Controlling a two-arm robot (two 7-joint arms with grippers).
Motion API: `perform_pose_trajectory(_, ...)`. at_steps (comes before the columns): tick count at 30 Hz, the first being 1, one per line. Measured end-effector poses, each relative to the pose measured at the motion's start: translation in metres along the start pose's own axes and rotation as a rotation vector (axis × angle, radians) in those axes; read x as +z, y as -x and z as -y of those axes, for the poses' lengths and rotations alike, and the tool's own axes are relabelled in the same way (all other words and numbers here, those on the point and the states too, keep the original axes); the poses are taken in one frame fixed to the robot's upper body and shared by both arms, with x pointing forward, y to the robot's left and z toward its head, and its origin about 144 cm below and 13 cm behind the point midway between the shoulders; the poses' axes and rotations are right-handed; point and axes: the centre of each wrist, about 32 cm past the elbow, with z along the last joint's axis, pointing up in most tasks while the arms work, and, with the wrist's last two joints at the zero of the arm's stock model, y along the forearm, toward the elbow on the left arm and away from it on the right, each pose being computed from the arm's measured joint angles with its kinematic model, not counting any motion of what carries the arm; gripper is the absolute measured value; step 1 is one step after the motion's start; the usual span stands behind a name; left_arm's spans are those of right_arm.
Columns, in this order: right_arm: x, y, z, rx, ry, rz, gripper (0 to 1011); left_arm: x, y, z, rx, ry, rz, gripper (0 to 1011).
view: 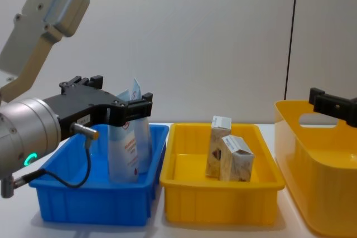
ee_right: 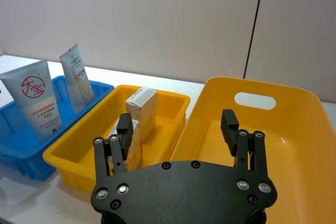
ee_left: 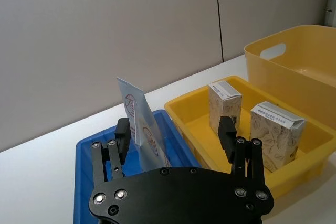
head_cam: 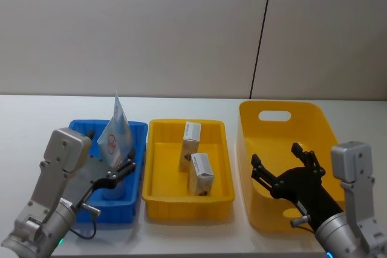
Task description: Bimanual collaborative sorting of washing and personal care products
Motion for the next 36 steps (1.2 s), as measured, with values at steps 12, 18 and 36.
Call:
perform_pose_trajectory(12,0.0,0.0,0.0,0.0,0.0,0.0,1003,0.0,0.0,0.0,0.0,0.0,0.0,1002)
perform_pose_trajectory(18,0.0,0.0,0.0,0.0,0.0,0.0,1003,0.0,0.0,0.0,0.0,0.0,0.0,1001)
perform_pose_trajectory(36,0.0,0.0,0.0,0.0,0.0,0.0,1003,0.0,0.0,0.0,0.0,0.0,0.0,1001)
